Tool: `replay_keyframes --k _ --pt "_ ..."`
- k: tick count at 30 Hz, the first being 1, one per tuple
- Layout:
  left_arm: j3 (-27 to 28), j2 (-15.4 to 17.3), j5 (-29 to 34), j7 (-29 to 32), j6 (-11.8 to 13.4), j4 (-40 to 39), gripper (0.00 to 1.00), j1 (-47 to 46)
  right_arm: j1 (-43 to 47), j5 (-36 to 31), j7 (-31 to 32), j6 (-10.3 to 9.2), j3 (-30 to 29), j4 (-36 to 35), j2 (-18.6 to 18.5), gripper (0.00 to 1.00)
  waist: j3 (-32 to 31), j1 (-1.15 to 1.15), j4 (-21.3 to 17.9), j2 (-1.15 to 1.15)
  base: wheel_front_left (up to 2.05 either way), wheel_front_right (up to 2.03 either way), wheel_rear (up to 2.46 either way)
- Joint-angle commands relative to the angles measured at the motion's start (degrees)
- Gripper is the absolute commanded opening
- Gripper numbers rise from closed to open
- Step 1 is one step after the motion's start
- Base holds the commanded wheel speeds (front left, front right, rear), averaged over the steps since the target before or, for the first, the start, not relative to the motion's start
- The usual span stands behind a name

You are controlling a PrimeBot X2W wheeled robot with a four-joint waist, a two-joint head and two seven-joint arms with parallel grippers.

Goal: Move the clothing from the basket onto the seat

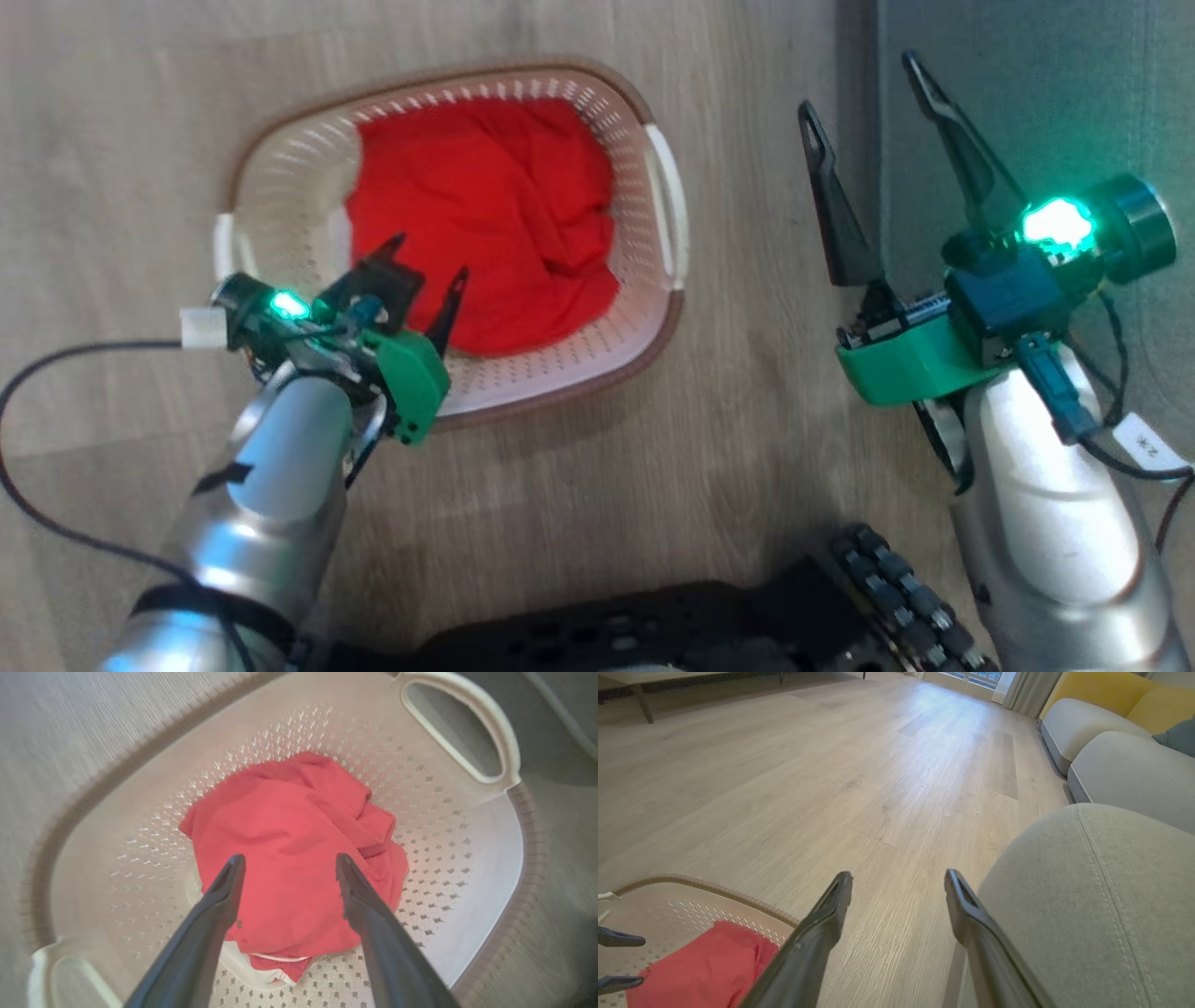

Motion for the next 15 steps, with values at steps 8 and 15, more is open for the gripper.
replay_keyframes --k 8,15 --pt "0.0 1.7 1.0 -0.7 2.2 11.9 1.0 -7.4 -0.3 0.0 -0.4 -0.01 3.4 -4.6 0.5 1.0 7.8 -0.01 -5.7 0.0 0.0 0.0 0.0" --pt "1.1 2.4 0.1 -0.7 6.2 20.7 1.0 -13.4 -1.1 0.7 -0.4 -0.01 5.2 -6.3 0.5 1.0 11.5 -0.01 -7.3 0.0 0.0 0.0 0.0"
